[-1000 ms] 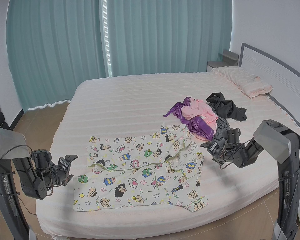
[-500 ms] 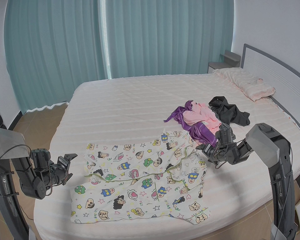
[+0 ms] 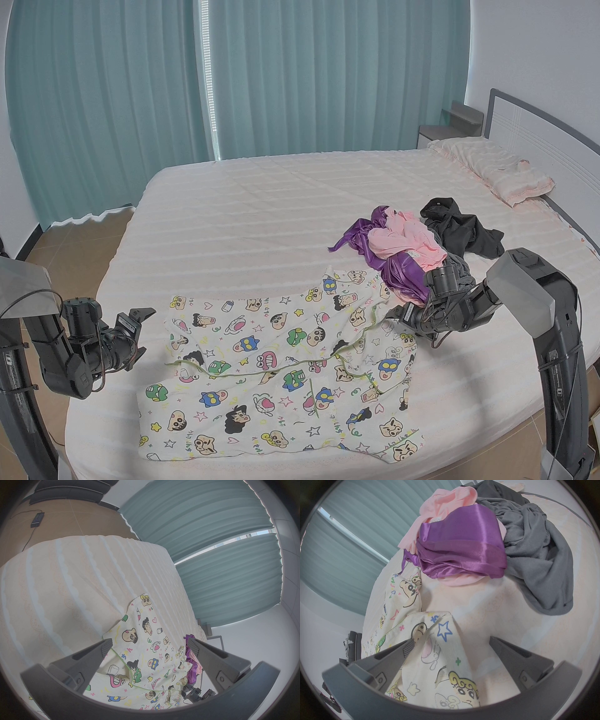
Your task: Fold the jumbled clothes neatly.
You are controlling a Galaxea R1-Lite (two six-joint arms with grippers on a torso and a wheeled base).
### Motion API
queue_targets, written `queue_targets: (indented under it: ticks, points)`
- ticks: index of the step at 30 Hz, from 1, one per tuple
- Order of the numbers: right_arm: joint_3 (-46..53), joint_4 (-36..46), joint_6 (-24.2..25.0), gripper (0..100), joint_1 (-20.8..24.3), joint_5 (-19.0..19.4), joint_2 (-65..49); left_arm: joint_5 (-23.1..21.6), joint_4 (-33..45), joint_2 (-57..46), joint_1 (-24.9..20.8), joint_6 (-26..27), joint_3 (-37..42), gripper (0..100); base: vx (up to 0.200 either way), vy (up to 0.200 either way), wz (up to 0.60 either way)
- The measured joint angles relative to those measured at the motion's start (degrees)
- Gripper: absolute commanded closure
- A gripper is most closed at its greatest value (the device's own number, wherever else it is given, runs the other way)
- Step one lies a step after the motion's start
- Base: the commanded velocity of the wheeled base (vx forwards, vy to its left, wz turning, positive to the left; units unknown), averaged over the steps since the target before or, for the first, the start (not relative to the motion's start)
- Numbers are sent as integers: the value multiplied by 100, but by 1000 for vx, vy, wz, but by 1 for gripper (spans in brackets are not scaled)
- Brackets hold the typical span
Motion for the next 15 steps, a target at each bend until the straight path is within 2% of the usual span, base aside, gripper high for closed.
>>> queue_targets:
  ticks: [2,3,6,15]
  points:
    - [78,11,-73,0,26,49,-44,5,0,0,0,0,-4,0,0,0,0]
    - [133,22,-141,100,54,84,-71,5,-2,2,0,0,-4,0,0,0,0]
    - [218,68,-276,100,105,132,-118,7,-2,2,2,0,-4,0,0,0,0]
    - [288,88,-276,100,65,77,-179,9,0,2,0,0,2,0,0,0,0]
